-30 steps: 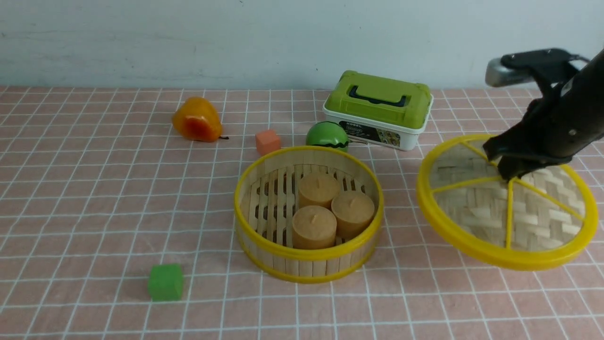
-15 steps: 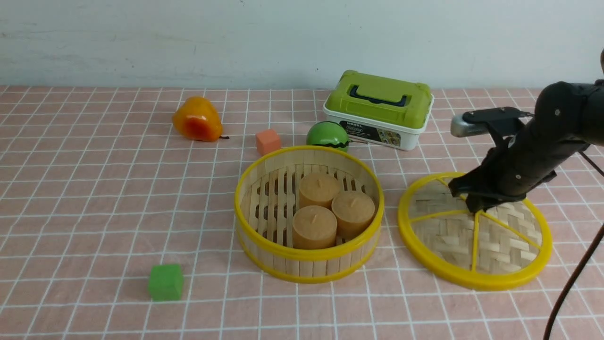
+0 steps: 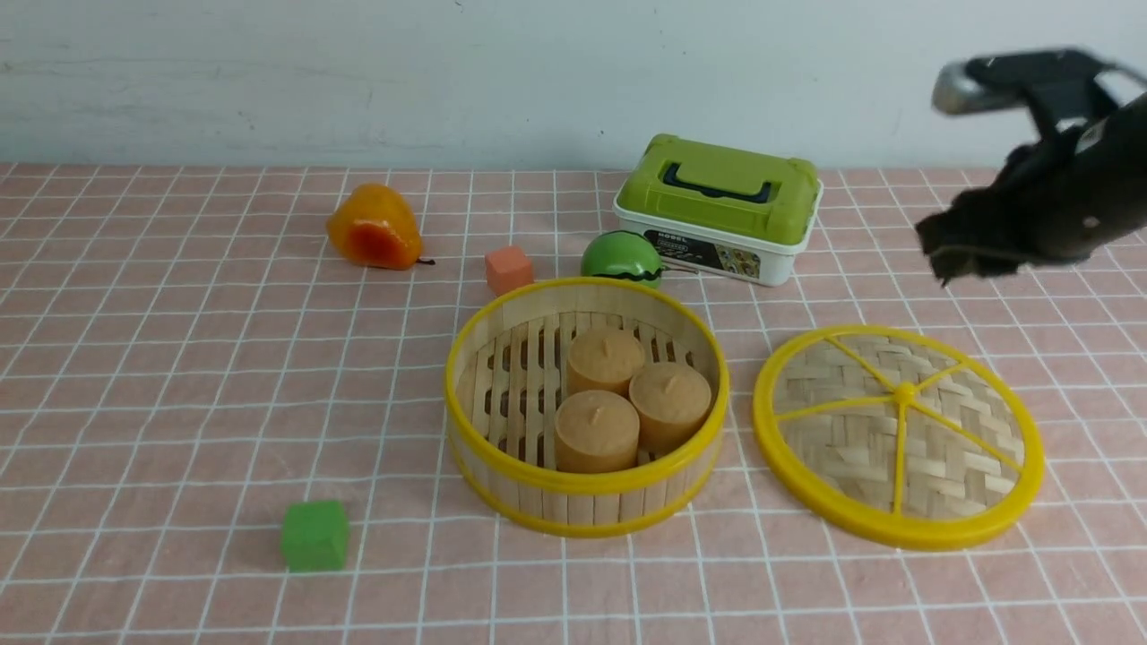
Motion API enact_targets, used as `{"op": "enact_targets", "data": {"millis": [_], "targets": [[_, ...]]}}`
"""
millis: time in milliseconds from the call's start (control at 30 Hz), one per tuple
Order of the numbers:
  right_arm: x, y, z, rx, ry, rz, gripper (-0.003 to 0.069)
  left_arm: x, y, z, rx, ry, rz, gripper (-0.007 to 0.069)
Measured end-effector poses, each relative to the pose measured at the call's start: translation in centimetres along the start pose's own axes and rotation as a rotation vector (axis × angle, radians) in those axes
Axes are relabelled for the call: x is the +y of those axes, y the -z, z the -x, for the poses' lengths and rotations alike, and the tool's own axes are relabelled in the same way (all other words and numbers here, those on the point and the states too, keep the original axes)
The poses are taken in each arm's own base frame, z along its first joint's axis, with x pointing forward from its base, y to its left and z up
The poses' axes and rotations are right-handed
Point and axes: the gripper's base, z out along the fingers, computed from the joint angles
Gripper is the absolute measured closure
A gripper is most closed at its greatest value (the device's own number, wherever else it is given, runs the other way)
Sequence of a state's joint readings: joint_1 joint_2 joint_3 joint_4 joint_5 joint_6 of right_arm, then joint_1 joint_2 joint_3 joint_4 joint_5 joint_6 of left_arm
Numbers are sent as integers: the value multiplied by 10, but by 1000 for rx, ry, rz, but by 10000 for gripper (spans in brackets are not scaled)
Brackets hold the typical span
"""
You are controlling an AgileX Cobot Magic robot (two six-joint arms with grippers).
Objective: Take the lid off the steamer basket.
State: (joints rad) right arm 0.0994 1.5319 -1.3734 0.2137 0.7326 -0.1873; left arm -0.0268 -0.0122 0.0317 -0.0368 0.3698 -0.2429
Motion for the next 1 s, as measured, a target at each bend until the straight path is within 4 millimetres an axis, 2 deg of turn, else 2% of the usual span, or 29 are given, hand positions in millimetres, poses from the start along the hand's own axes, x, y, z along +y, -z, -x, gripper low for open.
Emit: {"op": "enact_targets", "data": {"millis": [67,167,233,267,300,367,433,467,500,533,633,800,1000], "targets": [[6,33,-1,-69,20,16,552,0,0,0,0,0,0,385],[16,79,-18,-145,35,44,649,0,0,0,0,0,0,385],[20,98,-33,-169,37,52,671,0,0,0,0,0,0,385],[22,109,-47,-178,44,52,678,0,0,0,0,0,0,385],[23,114,-50,-190,48,51,679,0,0,0,0,0,0,385],[25,128,-69,-206,58,50,680,0,0,0,0,0,0,385],[30,153,-97,-263,68,48,680,0,0,0,0,0,0,385],[30,154,-99,-267,68,48,680,0,0,0,0,0,0,385],[32,163,-113,-293,67,51,680,0,0,0,0,0,0,385],[33,166,-116,-300,63,53,680,0,0,0,0,0,0,385],[35,178,-145,-339,48,56,679,0,0,0,0,0,0,385],[37,182,-162,-315,57,61,676,0,0,0,0,1,0,385],[40,182,-177,-172,69,94,671,0,0,0,0,1,0,385]]}}
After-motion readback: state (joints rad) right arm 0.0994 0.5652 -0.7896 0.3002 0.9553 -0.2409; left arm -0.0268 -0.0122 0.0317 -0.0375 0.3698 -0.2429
